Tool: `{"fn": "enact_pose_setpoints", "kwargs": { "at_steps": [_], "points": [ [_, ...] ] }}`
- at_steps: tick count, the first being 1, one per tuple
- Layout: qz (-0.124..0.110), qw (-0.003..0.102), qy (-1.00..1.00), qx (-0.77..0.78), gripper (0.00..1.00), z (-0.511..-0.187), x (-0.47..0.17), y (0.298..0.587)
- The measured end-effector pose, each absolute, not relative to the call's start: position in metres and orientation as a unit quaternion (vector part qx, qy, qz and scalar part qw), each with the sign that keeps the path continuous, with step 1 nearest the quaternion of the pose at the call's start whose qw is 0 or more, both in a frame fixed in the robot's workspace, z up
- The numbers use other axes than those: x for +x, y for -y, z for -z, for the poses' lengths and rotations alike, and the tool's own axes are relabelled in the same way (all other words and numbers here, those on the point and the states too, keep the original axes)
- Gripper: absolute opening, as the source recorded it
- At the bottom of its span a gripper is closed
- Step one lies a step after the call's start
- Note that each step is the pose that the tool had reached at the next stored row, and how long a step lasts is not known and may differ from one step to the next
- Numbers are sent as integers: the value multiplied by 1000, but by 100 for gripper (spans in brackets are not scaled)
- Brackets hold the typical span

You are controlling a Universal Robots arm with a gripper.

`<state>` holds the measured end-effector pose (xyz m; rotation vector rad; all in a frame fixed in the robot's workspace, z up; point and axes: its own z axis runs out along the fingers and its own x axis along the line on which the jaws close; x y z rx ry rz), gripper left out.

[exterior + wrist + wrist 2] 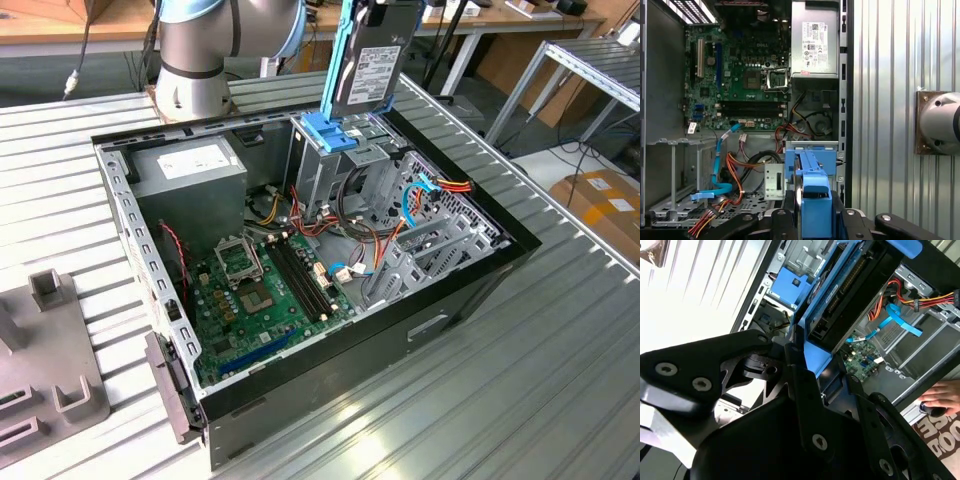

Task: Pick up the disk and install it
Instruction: 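Pick up the disk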

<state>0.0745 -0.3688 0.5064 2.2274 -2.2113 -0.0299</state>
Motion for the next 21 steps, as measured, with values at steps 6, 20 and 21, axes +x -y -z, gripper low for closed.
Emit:
{"fn": "enact_pose_setpoints", "kwargs": {
  "at_steps": [6,20,21],
  "points": [
    [10,1,705,710,36,-506,75,376],
    [10,1,705,710,36,-506,76,407],
    [10,1,705,710,36,-506,76,409]
  ]
}}
